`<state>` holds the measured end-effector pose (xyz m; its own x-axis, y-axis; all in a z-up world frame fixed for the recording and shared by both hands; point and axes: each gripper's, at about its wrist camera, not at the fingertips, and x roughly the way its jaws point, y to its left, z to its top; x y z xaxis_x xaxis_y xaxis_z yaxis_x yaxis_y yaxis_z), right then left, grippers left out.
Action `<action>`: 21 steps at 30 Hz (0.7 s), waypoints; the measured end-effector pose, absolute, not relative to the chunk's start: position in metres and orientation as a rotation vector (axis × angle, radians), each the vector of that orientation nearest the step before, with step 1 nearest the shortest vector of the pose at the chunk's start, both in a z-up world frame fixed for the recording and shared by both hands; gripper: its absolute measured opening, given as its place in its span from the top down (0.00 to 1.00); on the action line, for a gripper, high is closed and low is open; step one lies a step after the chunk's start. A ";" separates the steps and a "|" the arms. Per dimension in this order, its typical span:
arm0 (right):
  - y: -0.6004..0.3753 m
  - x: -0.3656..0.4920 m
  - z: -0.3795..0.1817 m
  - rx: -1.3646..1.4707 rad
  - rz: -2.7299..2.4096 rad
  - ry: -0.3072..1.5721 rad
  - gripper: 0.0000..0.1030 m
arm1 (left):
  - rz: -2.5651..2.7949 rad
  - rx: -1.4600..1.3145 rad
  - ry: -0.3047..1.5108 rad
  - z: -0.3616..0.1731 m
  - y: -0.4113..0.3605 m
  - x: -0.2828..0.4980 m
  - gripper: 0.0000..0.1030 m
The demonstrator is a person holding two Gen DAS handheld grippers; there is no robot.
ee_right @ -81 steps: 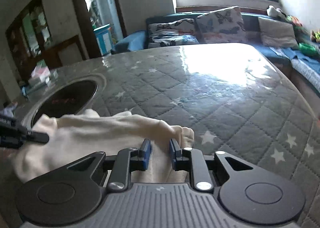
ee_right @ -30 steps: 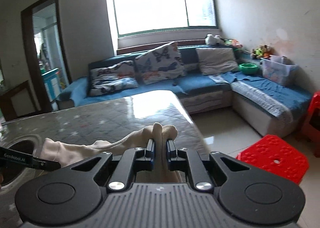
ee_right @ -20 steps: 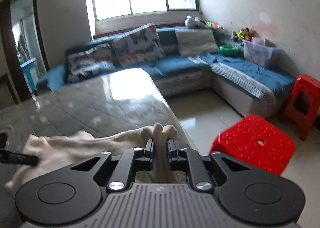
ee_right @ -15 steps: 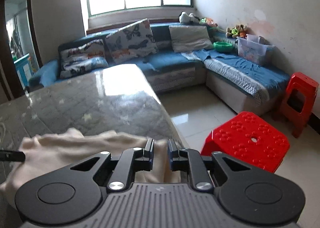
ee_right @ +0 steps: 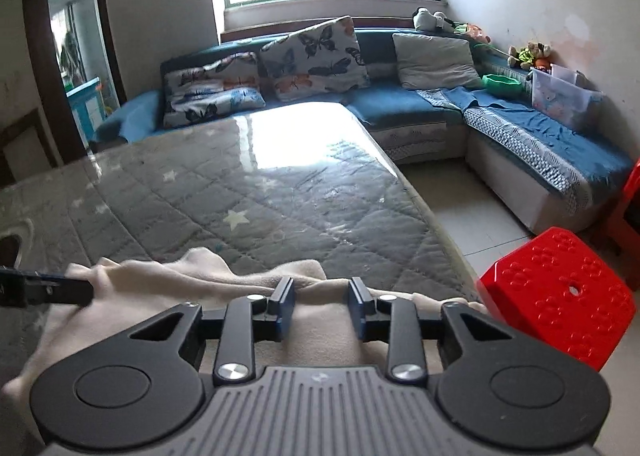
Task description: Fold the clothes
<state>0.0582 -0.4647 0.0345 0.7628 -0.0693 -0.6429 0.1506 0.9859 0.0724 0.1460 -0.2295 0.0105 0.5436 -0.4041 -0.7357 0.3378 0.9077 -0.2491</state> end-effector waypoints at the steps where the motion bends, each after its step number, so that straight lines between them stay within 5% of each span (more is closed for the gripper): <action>1: -0.465 0.060 0.034 0.122 -0.121 0.694 0.69 | -0.440 -0.077 0.893 0.010 -0.230 0.147 0.46; 21: -0.422 0.046 0.050 0.052 -0.001 0.667 0.50 | -0.473 0.005 0.838 0.024 -0.221 0.117 0.31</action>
